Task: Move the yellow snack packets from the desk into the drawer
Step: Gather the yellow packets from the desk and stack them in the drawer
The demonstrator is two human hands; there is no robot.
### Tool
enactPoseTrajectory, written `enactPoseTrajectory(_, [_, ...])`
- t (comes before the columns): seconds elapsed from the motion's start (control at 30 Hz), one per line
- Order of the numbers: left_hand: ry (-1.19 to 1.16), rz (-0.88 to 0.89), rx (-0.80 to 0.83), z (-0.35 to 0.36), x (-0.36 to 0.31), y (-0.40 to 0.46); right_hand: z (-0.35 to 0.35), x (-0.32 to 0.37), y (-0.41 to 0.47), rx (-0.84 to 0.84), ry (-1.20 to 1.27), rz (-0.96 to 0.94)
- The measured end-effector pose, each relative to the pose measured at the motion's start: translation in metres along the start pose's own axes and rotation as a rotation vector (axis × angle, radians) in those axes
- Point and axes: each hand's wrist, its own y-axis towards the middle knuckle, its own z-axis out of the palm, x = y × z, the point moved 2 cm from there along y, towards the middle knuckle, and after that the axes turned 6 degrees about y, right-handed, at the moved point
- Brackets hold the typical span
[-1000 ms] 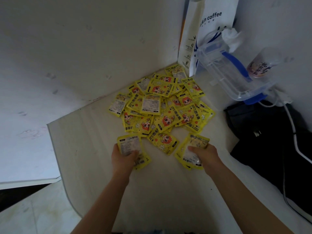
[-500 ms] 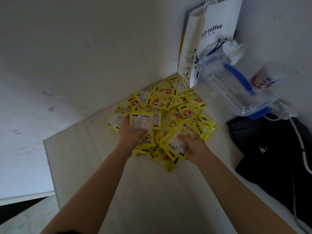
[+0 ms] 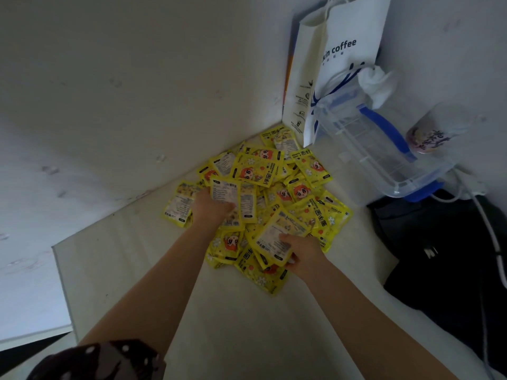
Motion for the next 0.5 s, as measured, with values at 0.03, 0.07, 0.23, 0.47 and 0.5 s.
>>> enactPoseTrajectory(0.03, [0.043,0.017,-0.01,0.001,-0.002,0.0,0.0,-0.001,0.001,-0.007,-0.011,-0.008])
enactPoseTrajectory(0.07, [0.089,0.034,-0.018,0.003,-0.004,0.0,0.0,-0.001,0.003,-0.016,-0.022,-0.019])
enactPoseTrajectory(0.23, [0.264,0.063,-0.005,0.01,-0.013,0.0,0.002,-0.001,0.002,-0.01,-0.053,-0.045])
enactPoseTrajectory(0.47, [0.205,0.026,0.032,0.016,-0.014,0.002,0.002,-0.002,0.007,0.033,0.0,-0.053])
enactPoseTrajectory(0.5, [0.172,0.016,0.03,0.015,-0.013,0.001,0.002,-0.002,0.008,0.038,0.003,-0.066])
